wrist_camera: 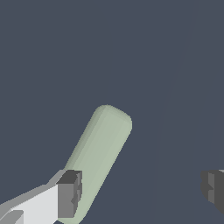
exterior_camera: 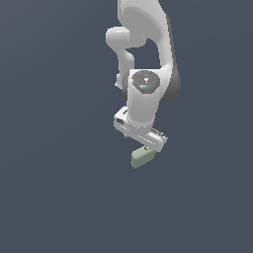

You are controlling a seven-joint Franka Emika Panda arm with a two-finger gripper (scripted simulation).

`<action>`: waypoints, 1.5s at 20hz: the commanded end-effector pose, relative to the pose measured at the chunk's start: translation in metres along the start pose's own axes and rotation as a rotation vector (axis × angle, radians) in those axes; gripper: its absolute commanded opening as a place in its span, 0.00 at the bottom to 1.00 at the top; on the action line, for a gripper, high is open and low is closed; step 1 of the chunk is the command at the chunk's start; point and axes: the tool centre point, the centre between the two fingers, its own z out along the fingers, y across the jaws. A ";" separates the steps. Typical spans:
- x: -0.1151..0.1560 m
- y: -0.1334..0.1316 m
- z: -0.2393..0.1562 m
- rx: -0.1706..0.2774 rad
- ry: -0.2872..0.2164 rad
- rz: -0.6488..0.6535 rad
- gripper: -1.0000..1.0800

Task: Pick up the object and move it to a goal position.

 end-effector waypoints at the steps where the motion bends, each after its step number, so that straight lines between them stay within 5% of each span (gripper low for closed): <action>1: 0.000 -0.005 0.001 0.003 0.001 0.064 0.96; 16: -0.003 -0.033 0.004 0.020 0.006 0.403 0.96; 30: -0.004 -0.040 0.005 0.025 0.007 0.490 0.96</action>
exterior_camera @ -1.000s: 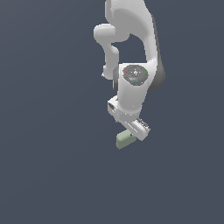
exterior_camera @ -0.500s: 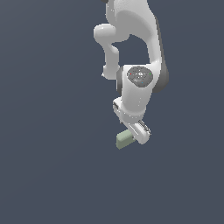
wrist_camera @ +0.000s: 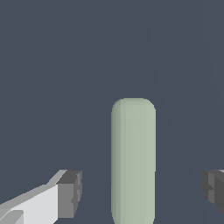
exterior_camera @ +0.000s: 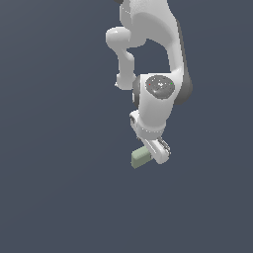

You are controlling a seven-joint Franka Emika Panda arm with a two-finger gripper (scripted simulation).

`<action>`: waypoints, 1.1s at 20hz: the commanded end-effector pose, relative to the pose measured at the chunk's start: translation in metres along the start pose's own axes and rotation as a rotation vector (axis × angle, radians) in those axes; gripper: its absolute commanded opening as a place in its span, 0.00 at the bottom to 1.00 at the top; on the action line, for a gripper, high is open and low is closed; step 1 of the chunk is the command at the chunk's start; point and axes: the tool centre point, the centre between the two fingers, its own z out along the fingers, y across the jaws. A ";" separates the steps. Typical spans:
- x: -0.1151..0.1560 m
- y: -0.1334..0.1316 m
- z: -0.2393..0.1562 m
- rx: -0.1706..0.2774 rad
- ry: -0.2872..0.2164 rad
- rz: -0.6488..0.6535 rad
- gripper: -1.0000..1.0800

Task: Pick up the object and move it to a goal position.

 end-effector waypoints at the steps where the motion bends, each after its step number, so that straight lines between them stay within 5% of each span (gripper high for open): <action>1: 0.000 0.000 0.002 0.000 0.000 0.000 0.96; 17: 0.000 0.000 0.050 0.000 0.000 0.005 0.96; 18: 0.000 0.000 0.050 0.000 0.000 0.005 0.00; 22: 0.000 0.000 0.050 0.000 0.000 0.005 0.00</action>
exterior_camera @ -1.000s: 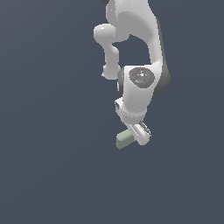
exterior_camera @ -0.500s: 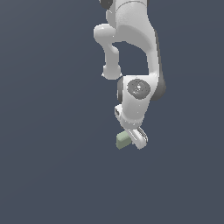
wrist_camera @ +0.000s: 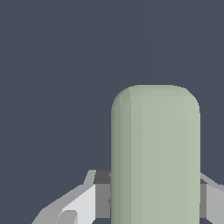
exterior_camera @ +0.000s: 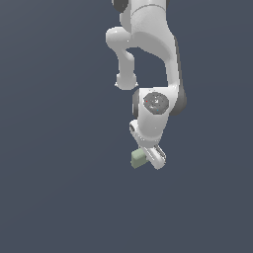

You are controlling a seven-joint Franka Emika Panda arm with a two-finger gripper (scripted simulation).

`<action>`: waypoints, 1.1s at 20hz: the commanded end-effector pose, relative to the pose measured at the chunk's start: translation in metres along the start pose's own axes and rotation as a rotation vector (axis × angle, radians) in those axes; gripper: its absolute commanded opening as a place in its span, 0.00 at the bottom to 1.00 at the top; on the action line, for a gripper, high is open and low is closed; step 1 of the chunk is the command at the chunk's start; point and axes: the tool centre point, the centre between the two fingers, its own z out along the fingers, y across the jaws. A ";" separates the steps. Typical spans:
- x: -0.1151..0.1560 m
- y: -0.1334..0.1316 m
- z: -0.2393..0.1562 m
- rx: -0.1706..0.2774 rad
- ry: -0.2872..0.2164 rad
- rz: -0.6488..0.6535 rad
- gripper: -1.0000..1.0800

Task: Pick up the object and move it to a goal position.

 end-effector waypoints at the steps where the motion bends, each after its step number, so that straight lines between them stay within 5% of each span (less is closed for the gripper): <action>1: 0.000 0.000 0.000 0.000 0.000 0.000 0.00; 12: 0.002 0.003 -0.010 0.000 0.000 0.000 0.00; 22: 0.016 0.024 -0.072 0.001 -0.001 0.001 0.00</action>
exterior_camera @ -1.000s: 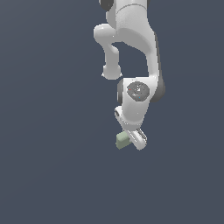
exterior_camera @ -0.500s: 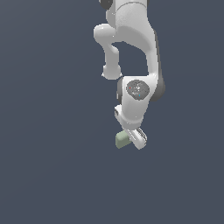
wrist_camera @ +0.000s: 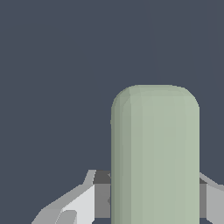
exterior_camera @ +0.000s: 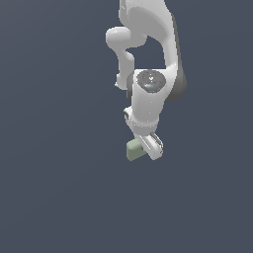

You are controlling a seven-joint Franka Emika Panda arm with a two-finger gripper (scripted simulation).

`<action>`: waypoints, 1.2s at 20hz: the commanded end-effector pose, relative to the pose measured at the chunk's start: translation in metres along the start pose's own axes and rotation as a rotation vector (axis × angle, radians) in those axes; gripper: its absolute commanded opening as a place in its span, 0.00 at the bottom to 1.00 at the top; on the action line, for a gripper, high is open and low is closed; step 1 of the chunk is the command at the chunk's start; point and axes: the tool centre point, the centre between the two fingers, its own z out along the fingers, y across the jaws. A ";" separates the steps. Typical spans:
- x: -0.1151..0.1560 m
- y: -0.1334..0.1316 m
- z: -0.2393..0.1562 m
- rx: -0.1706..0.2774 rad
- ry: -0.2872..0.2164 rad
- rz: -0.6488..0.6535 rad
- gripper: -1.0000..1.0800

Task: Pick up the object and move it to a goal position.

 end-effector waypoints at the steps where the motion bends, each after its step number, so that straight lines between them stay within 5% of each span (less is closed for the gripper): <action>1: 0.005 0.007 -0.023 0.002 0.000 0.000 0.00; 15: 0.040 0.055 -0.173 0.002 0.001 0.002 0.00; 24: 0.053 0.069 -0.228 0.002 0.001 0.001 0.00</action>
